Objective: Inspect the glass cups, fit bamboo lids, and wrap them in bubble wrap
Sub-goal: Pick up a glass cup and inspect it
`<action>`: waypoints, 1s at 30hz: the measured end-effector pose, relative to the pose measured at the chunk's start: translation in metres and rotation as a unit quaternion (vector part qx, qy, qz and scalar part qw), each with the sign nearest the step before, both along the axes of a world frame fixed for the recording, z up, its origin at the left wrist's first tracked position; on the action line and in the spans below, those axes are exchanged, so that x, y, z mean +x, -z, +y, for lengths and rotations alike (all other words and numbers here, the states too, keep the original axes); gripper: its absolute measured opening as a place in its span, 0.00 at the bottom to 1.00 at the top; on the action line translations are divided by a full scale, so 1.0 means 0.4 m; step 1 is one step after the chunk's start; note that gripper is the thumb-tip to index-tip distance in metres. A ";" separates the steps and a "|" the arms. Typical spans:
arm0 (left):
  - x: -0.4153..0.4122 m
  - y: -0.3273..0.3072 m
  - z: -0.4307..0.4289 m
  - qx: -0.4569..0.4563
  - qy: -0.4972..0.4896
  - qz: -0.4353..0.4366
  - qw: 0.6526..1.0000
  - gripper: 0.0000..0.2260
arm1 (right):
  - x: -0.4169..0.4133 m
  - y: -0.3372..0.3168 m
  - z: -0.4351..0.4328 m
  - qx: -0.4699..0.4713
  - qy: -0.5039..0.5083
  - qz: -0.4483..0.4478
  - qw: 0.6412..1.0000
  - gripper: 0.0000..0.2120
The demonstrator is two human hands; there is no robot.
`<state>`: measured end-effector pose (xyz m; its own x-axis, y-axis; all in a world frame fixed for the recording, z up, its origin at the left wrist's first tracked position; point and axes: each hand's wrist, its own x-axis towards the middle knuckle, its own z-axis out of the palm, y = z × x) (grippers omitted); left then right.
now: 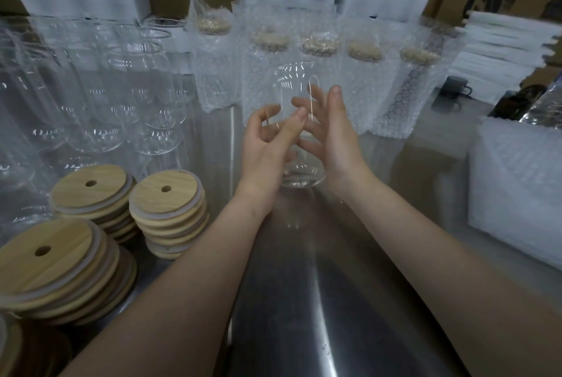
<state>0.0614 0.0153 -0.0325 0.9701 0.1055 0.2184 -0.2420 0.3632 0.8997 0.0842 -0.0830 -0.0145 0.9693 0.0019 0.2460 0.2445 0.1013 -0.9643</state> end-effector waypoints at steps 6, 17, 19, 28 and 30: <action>0.003 0.000 0.004 -0.013 0.047 0.029 0.998 0.21 | 0.015 -0.003 -0.017 0.035 -0.046 0.040 0.998 0.31; -0.005 -0.003 -0.022 0.086 -0.081 -0.036 0.992 0.11 | 0.014 0.001 -0.019 0.079 -0.023 0.057 0.995 0.27; -0.007 -0.003 -0.020 0.080 -0.074 -0.036 0.993 0.13 | 0.012 -0.005 -0.016 0.077 -0.012 0.048 0.996 0.23; -0.010 -0.012 -0.015 0.103 -0.073 0.013 0.992 0.28 | 0.004 -0.013 -0.009 0.084 -0.007 0.025 0.996 0.21; -0.012 -0.014 -0.010 0.069 -0.049 0.025 0.996 0.27 | 0.004 -0.015 -0.016 0.070 -0.003 0.025 0.997 0.25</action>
